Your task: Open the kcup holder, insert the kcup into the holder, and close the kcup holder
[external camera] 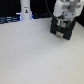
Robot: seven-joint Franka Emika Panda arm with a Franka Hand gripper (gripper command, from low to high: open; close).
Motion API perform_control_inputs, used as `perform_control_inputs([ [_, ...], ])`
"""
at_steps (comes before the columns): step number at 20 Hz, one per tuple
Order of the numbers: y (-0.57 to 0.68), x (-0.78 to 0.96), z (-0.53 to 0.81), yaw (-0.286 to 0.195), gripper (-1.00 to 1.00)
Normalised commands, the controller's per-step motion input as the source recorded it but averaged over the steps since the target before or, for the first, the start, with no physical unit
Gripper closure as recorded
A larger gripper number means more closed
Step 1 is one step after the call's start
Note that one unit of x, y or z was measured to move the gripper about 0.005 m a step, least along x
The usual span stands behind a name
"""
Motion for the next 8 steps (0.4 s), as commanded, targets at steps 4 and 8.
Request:
perform_control_inputs([
  [4, 0.23, 0.04, 1.0, 0.061, -1.0],
  [8, 0.02, 0.06, 0.34, -0.001, -1.0],
])
